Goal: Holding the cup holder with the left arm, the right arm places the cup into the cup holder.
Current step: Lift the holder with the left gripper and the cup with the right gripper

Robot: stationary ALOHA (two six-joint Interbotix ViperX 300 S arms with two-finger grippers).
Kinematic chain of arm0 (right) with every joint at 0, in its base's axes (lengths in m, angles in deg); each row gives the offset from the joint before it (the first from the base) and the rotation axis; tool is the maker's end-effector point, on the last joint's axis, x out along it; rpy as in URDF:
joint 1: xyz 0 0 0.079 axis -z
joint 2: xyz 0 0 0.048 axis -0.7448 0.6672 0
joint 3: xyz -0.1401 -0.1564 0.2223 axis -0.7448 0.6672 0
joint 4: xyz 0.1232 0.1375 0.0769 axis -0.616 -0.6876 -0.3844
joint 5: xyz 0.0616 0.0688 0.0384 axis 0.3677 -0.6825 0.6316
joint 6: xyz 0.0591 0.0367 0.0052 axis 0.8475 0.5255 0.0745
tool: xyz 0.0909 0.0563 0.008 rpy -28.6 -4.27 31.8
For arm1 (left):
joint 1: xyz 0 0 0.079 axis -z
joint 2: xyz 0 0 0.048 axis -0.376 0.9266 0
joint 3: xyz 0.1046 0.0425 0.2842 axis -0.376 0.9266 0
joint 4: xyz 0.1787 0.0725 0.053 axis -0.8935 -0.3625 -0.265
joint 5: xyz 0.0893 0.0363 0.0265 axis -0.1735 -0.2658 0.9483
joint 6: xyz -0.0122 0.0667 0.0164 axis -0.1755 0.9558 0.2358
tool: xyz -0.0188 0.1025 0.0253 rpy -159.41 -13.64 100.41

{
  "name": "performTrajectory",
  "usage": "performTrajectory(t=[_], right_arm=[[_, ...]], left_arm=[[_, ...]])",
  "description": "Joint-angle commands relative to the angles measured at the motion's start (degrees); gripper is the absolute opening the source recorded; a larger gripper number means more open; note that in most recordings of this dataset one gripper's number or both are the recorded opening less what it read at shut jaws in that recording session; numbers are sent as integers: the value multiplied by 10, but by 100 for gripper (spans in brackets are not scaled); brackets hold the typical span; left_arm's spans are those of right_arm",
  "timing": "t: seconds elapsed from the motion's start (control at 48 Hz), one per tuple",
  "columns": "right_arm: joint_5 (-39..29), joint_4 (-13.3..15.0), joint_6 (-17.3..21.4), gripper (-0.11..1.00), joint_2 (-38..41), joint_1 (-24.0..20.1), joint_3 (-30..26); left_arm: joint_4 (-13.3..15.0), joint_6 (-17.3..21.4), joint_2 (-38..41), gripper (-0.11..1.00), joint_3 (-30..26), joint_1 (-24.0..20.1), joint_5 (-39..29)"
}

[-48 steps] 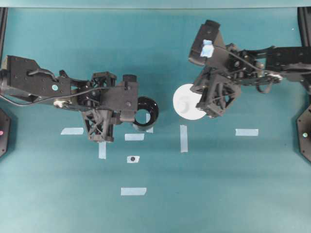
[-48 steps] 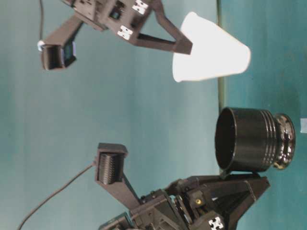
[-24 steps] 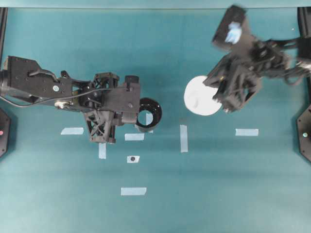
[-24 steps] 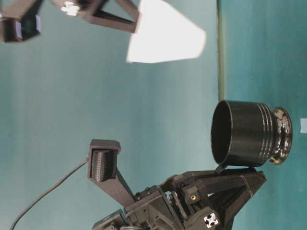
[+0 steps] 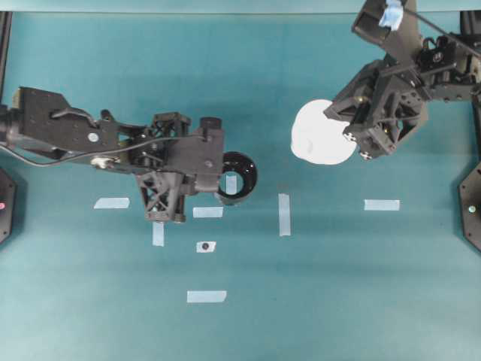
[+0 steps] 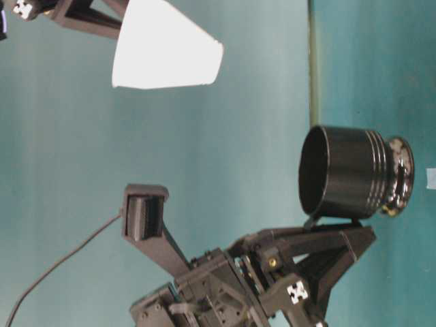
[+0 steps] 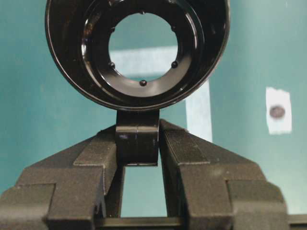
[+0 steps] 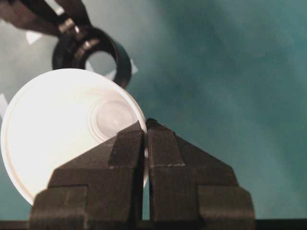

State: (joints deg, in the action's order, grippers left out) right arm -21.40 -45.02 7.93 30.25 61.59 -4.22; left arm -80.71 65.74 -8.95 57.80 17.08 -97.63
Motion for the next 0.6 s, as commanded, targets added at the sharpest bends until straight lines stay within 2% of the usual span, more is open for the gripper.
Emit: performTrajectory(t=[0.0, 0.583], right_arm=[[2, -1, 6, 3, 1, -3, -21], [62, -11, 10, 3, 28, -23, -18]], left_arm=[[-1, 0, -5, 25, -21, 1, 4], [-1, 0, 9, 25, -49, 1, 5]])
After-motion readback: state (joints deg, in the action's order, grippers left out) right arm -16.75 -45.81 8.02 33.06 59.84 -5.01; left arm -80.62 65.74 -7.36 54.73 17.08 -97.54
